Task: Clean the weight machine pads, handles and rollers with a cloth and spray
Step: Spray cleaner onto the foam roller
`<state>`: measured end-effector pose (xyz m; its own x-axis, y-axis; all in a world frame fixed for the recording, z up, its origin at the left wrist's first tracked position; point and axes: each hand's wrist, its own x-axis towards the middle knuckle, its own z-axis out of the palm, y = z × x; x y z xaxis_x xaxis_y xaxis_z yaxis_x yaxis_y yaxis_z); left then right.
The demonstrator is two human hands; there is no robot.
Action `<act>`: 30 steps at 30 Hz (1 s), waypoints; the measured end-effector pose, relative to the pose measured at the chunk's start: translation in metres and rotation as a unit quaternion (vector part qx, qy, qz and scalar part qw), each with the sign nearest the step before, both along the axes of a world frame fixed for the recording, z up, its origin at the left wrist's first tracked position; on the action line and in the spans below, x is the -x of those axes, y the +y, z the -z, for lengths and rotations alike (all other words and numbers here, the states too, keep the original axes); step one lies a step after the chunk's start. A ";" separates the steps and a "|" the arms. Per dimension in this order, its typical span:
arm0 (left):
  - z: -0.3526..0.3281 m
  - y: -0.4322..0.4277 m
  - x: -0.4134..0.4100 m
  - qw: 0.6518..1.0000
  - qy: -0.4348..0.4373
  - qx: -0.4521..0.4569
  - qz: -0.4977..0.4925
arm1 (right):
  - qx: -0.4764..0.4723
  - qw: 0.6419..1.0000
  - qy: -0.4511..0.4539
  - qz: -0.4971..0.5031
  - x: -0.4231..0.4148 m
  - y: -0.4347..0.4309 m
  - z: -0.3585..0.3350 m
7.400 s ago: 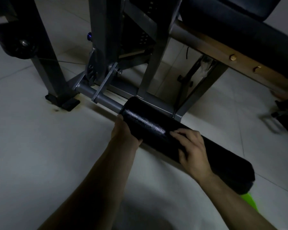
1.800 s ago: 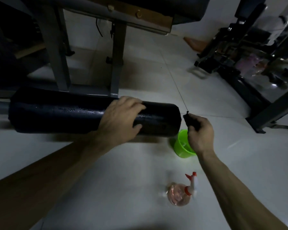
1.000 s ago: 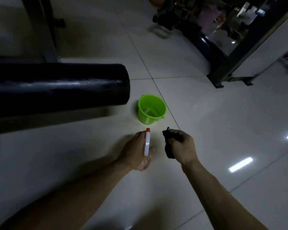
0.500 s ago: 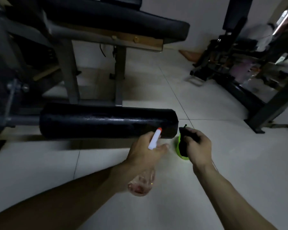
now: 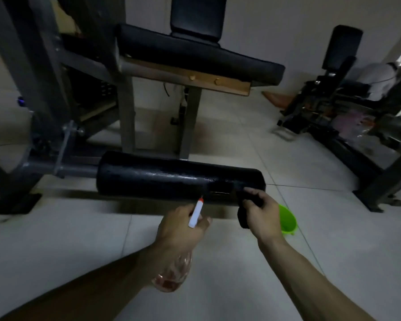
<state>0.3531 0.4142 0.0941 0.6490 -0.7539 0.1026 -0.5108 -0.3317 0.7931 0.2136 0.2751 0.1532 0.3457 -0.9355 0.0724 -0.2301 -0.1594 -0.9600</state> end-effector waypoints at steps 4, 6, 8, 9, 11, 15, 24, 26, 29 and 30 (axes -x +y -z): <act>0.004 0.041 -0.014 0.994 0.002 0.079 -0.072 | -0.004 0.996 0.032 -0.083 -0.033 0.014 0.028; 0.006 0.064 -0.024 0.984 0.031 0.128 -0.117 | -0.009 0.992 0.040 -0.117 -0.050 0.023 0.032; 0.009 0.088 -0.038 0.975 0.045 0.145 -0.165 | -0.017 0.987 0.045 -0.153 -0.068 0.032 0.035; 0.011 0.098 -0.045 0.972 0.036 0.145 -0.181 | -0.012 0.985 0.056 -0.165 -0.077 0.037 0.036; 0.013 0.112 -0.056 0.969 0.010 0.139 -0.206 | -0.008 0.980 0.069 -0.185 -0.090 0.044 0.038; 0.033 0.126 -0.068 0.965 0.003 0.148 -0.214 | -0.003 0.974 0.073 -0.215 -0.107 0.054 0.036; 0.109 0.074 -0.035 0.989 0.133 -0.060 -0.024 | 0.008 0.978 0.129 -0.163 -0.066 0.036 0.056; 0.128 0.061 -0.024 0.981 0.137 -0.138 0.026 | 0.022 0.977 0.148 -0.151 -0.051 0.029 0.062; 0.151 0.052 -0.015 0.975 0.126 -0.180 0.027 | 0.006 0.976 0.150 -0.159 -0.040 0.024 0.070; 0.155 0.051 -0.014 0.978 0.100 -0.182 0.029 | -0.002 0.975 0.148 -0.163 -0.040 0.024 0.071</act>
